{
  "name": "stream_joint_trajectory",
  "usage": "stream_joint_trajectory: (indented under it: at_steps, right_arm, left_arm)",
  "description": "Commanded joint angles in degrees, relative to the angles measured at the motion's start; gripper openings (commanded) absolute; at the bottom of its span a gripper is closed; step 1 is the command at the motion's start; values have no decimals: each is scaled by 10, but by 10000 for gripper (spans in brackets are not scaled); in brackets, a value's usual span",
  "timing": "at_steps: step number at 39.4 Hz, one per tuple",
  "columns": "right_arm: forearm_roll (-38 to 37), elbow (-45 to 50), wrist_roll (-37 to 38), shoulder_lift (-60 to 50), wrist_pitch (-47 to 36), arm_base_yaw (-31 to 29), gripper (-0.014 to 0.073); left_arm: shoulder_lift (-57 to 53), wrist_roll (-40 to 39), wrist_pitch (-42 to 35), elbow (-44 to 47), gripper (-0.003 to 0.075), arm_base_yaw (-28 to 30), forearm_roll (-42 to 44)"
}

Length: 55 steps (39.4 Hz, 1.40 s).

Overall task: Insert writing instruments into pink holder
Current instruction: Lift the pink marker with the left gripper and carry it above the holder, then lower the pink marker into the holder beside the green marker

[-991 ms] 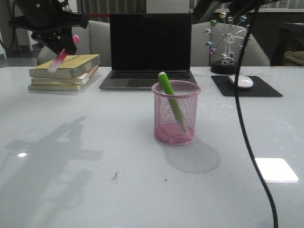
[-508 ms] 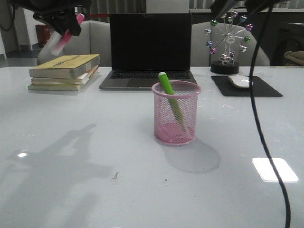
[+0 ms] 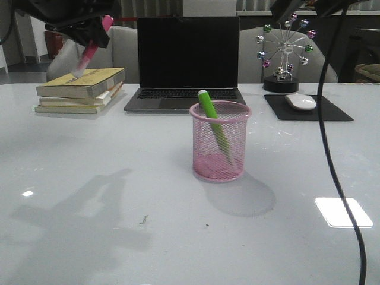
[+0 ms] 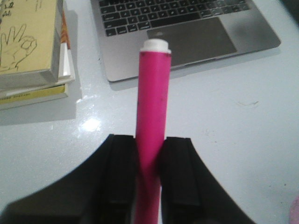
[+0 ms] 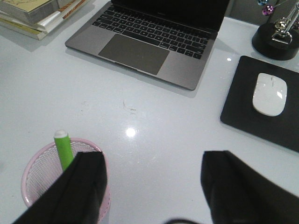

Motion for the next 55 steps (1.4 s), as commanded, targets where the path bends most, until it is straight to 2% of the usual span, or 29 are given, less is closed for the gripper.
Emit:
stream_joint_trajectory:
  at_steps: [1,7,22,32,45,55]
  right_arm:
    - [-8,-22,-5,-25,-50,-4,542]
    - [-8,-22,-5,-25,-50,-4,542]
    - [-9,-22,-5,-25,-33,-38,542]
    - [-10,-22,-5,-25,-18,-65,542]
    - [-19,-22,-5,-25,-16,-68,542]
    - [-19,-22,-5,-25,-16,-68,542]
  left_arm:
    - [-57,1,-92,18,92,-22,-5]
    - [-78,1,-170,58,92,-64,-5]
    - [-78,1,-273,62,92,-157,4]
    - [-71,1,-301,69,92,-181,-6]
    - [-71,0,-411,156,92,-223,-6]
    - [-60,-2,-487,166,92,-231,-5]
